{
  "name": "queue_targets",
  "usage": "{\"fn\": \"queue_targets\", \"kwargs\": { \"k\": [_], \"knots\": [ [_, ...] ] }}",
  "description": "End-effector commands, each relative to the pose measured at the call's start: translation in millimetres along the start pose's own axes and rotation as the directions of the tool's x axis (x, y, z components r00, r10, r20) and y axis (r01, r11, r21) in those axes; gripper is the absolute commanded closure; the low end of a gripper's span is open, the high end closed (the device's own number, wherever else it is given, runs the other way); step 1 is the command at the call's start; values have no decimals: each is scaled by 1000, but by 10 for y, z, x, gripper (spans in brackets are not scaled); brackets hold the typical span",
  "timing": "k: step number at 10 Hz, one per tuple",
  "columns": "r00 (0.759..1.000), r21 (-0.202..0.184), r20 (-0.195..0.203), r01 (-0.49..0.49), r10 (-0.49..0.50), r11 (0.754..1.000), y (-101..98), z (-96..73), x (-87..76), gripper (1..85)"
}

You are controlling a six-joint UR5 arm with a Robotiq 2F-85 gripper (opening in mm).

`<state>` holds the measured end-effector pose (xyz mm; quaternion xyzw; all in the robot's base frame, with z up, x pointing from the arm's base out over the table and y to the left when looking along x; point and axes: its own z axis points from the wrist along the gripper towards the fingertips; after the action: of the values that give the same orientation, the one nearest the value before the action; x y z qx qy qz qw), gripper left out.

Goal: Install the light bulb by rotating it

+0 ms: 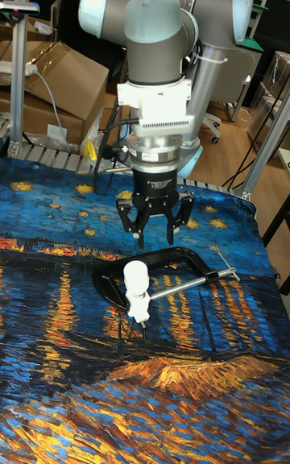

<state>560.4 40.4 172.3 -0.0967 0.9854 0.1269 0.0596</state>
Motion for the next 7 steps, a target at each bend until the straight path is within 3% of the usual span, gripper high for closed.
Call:
{"fn": "queue_targets", "kwargs": {
  "k": [1,3,5,7],
  "knots": [
    [1000,3,-9,24,-24,1000,20,17,-158,340],
    [999,-8,-19,32,-32,999,46,17,-131,273],
    [999,51,-16,36,-36,998,-107,14,-144,287],
    [999,66,-6,49,-48,997,-145,12,-173,287]
  ]
}}
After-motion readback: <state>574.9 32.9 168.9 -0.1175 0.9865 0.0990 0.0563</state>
